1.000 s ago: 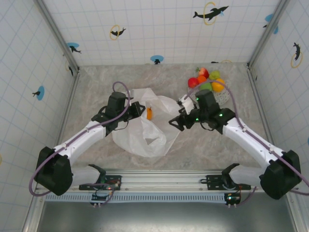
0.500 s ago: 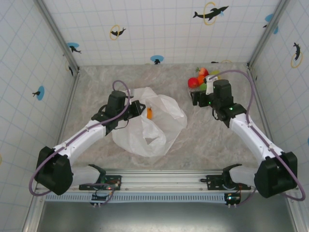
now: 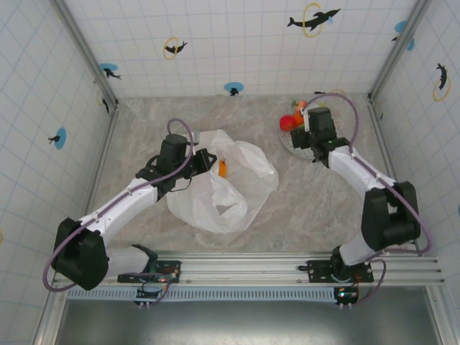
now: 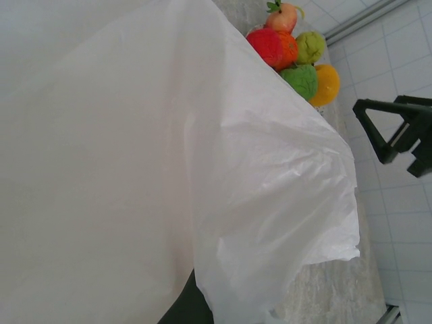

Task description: Place the fruits into the plastic bag

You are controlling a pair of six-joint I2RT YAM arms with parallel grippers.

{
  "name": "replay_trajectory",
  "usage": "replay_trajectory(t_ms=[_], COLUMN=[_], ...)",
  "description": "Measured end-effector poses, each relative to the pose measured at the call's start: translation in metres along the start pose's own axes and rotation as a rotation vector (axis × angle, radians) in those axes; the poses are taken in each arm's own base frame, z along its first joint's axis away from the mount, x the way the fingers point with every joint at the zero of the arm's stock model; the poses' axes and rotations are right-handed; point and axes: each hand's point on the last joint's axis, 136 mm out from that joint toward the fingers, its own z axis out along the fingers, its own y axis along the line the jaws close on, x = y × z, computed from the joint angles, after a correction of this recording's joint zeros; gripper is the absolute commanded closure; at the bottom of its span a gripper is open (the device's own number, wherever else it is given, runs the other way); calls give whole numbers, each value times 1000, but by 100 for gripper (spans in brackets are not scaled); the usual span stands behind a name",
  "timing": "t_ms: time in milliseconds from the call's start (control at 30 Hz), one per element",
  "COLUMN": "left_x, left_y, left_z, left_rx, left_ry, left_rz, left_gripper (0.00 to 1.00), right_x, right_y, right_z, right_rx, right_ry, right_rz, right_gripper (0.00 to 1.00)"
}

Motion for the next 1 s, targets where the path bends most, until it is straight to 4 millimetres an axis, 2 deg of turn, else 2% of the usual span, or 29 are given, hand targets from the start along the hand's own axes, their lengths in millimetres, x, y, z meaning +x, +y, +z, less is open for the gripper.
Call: replay_trajectory(t_ms=[333,600,1000], left_x=[2,2,2], left_y=[3,2,1], left_z=[-1,-3,-5], left_rx=[-15,-13,-15], left_ry=[10,4,5], left_rz=[-5,-3,-4], left_gripper=[100,100,100], right_x=[-4,6,28], right_y=[-6,-3,4], right_z=[57,92,125], right_rx=[92,118,113], right_ry=[89,177,278], right_rz=[-112,-171,-223], right_gripper=[2,4,10])
